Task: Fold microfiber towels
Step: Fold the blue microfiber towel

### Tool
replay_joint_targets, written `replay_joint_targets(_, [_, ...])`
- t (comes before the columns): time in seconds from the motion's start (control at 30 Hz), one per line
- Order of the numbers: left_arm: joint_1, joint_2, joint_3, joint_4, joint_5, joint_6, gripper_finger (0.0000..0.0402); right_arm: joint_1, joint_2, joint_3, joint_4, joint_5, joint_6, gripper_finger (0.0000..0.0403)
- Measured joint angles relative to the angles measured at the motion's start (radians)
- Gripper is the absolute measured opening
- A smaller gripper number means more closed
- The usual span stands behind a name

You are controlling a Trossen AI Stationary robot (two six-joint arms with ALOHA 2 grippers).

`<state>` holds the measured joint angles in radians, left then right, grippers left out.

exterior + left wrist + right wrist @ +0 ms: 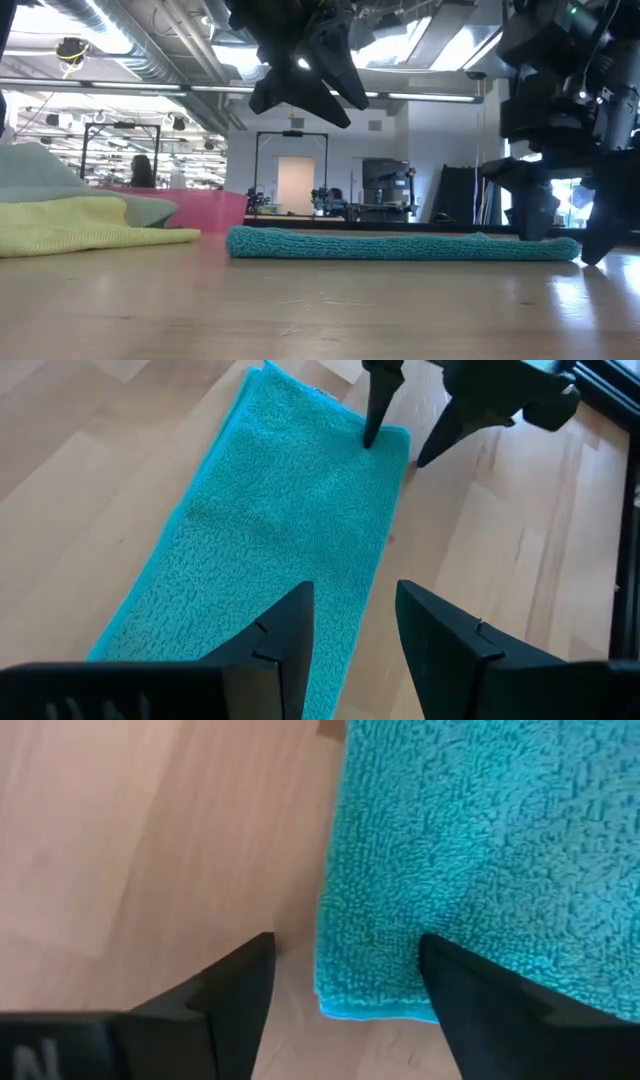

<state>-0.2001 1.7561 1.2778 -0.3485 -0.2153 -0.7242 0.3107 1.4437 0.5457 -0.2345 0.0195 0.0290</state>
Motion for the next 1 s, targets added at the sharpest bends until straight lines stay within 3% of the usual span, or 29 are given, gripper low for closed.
replay_joint_targets(0.3, [0.000,0.000,0.000,0.001,0.031,-0.006,0.0135,0.005,0.002,0.000,0.000,0.039,0.049,0.0168])
replay_joint_targets(0.63, [0.010,0.000,0.000,0.071,0.031,0.016,0.0135,0.015,0.008,0.036,-0.007,0.020,0.103,0.0015])
replay_joint_targets(1.0, [0.066,0.000,0.001,0.118,0.060,0.137,0.0135,-0.017,0.013,0.169,0.004,-0.018,0.158,0.0008])
